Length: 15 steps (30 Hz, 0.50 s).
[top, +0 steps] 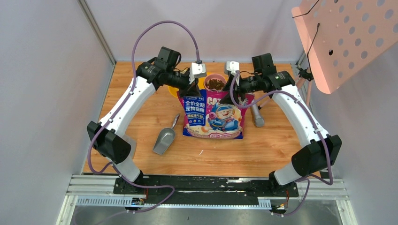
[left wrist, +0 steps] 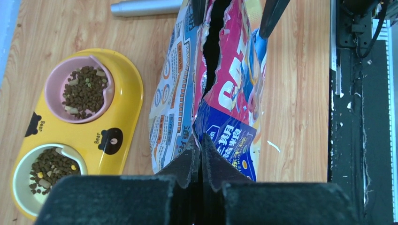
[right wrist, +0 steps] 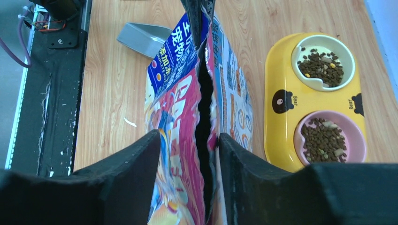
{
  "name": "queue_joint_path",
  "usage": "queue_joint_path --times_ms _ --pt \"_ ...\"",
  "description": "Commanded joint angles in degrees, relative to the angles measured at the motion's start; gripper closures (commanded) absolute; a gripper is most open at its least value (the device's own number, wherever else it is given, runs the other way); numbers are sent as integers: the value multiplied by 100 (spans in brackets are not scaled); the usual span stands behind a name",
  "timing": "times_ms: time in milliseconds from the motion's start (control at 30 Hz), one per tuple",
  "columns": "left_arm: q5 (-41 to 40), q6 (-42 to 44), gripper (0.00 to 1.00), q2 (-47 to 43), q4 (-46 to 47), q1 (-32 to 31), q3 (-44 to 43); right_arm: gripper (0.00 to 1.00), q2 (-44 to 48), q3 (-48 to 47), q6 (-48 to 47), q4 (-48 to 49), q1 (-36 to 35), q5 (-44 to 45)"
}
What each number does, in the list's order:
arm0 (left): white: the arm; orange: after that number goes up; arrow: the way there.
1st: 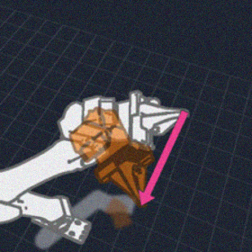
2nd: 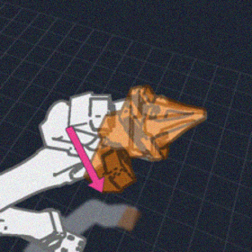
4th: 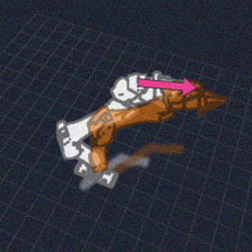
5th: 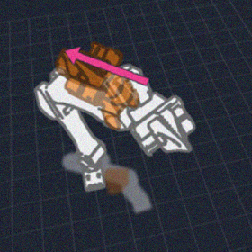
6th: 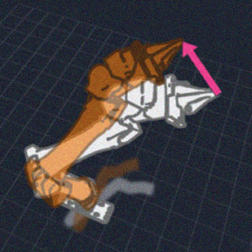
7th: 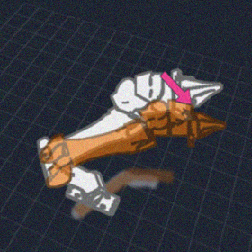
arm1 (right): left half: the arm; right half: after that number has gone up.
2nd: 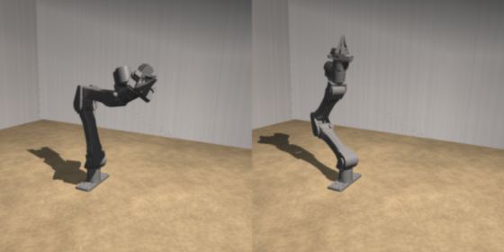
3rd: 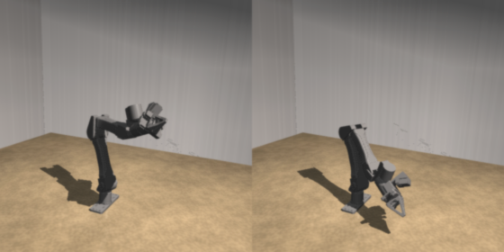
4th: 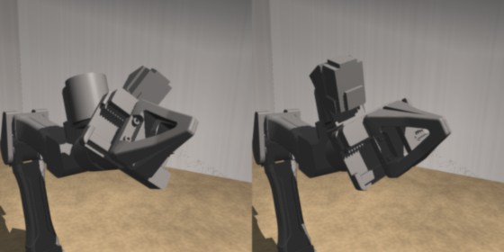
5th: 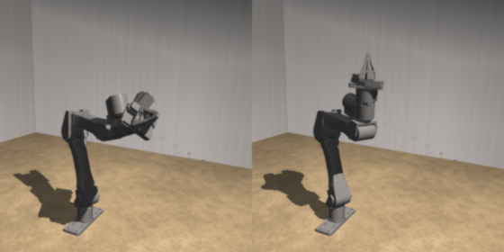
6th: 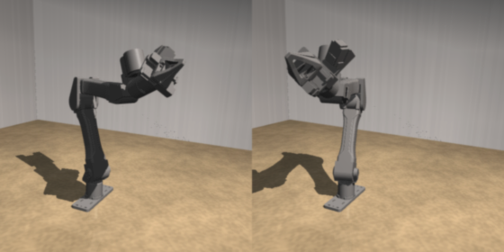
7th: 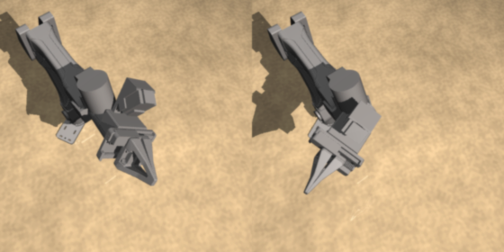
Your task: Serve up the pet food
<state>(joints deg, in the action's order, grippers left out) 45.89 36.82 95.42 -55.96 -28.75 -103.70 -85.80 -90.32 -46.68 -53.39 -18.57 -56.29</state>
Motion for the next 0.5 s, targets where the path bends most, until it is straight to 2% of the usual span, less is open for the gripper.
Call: queue_joint_path --times_ms 0,167,233,267,333,467 --pt "119 -391 100 -183 566 -27 -291 56 -133 -268 264 333 -110 -258" --pt "-68 -398 99 -222 614 -74 -299 84 -105 -141 338 380 -129 -216" --pt "-158 -396 79 -225 673 -111 -297 93 -79 -107 449 407 -138 -202" --pt "-176 -463 62 -221 726 -130 -285 96 -62 -88 494 425 -145 -159" --pt "-189 -603 48 -176 897 -165 -264 100 -23 -54 609 487 -160 -86" --pt "-153 -587 46 10 972 -204 -259 100 73 -20 694 559 -172 60"
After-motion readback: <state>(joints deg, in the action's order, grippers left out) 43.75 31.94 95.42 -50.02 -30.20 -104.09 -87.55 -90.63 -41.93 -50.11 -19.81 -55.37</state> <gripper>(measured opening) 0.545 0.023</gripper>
